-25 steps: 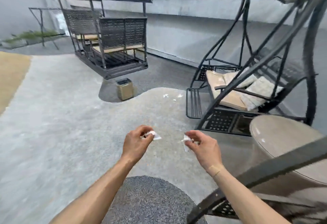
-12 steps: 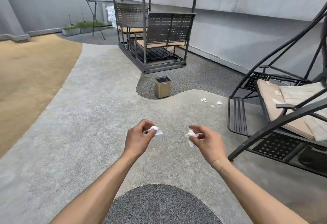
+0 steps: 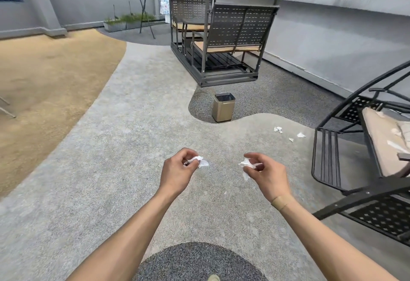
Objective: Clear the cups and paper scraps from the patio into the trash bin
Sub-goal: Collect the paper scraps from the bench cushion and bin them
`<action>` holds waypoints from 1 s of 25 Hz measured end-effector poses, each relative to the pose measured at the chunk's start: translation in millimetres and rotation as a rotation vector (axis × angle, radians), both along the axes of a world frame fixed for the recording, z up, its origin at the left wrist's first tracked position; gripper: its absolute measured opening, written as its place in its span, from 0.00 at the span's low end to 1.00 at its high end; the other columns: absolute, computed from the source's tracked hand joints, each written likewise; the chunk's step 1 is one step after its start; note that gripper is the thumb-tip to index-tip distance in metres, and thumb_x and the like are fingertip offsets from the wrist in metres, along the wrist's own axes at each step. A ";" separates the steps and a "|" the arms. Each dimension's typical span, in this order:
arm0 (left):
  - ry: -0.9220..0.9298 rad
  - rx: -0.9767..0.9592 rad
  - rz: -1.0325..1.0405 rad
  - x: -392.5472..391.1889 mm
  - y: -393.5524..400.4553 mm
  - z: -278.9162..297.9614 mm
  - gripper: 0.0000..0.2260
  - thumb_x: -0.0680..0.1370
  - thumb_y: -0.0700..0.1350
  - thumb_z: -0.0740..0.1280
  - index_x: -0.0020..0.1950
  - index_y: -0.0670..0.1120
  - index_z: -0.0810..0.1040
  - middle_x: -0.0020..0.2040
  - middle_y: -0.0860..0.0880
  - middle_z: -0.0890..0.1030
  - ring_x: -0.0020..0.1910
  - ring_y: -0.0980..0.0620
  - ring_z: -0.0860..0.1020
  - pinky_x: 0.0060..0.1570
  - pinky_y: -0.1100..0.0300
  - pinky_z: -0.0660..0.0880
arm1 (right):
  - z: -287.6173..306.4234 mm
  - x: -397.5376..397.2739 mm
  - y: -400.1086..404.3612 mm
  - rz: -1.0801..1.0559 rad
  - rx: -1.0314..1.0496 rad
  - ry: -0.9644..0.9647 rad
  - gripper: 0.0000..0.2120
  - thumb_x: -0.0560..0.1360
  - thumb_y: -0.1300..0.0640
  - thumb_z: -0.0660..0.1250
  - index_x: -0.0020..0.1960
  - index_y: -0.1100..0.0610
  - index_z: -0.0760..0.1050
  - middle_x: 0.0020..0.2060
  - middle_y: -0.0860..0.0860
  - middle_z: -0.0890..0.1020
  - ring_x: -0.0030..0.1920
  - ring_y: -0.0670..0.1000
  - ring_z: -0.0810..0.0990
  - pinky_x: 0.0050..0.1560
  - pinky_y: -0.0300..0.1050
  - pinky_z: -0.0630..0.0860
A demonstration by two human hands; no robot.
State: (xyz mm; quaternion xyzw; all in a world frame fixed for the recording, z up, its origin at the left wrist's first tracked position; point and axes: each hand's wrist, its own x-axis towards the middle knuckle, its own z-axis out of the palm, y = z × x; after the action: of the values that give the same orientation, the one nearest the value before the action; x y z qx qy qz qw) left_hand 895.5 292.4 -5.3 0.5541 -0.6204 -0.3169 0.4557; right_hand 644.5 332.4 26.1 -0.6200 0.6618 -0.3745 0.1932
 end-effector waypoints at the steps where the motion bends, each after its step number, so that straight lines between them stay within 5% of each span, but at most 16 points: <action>1: -0.011 0.002 0.003 -2.5 -15.4 0.2 0.09 0.73 0.46 0.73 0.44 0.61 0.79 0.41 0.65 0.82 0.43 0.66 0.79 0.38 0.72 0.71 | -2.3 -2.8 -18.7 0.006 0.005 -0.009 0.16 0.69 0.55 0.76 0.53 0.41 0.80 0.41 0.40 0.81 0.38 0.37 0.79 0.43 0.31 0.73; 7: -0.049 0.034 0.033 -28.5 -127.4 8.7 0.07 0.73 0.46 0.73 0.42 0.58 0.80 0.42 0.58 0.83 0.39 0.64 0.78 0.37 0.71 0.70 | -4.2 -30.1 -150.2 0.034 0.032 -0.016 0.12 0.69 0.56 0.76 0.52 0.48 0.82 0.39 0.40 0.81 0.38 0.37 0.79 0.39 0.25 0.70; 13: -0.066 0.023 0.031 -53.7 -227.7 19.5 0.06 0.73 0.45 0.73 0.42 0.57 0.81 0.38 0.62 0.82 0.39 0.66 0.77 0.36 0.74 0.69 | 0.4 -58.9 -243.6 0.000 0.018 -0.030 0.10 0.70 0.55 0.74 0.51 0.49 0.82 0.44 0.44 0.84 0.41 0.42 0.80 0.49 0.44 0.78; 25: -0.029 0.046 -0.029 -65.0 -466.3 -4.9 0.05 0.73 0.47 0.74 0.44 0.57 0.81 0.40 0.63 0.83 0.41 0.65 0.79 0.37 0.72 0.70 | -15.6 -70.0 -461.6 -0.051 -0.020 -0.034 0.09 0.69 0.56 0.76 0.47 0.46 0.82 0.43 0.43 0.83 0.38 0.39 0.78 0.44 0.36 0.74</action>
State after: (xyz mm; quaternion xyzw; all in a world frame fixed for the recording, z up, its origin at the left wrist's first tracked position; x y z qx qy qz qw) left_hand 830.6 -173.9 -10.2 0.5598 -0.6277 -0.3295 0.4289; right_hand 574.5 -129.2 10.5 -0.5983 0.6701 -0.3967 0.1886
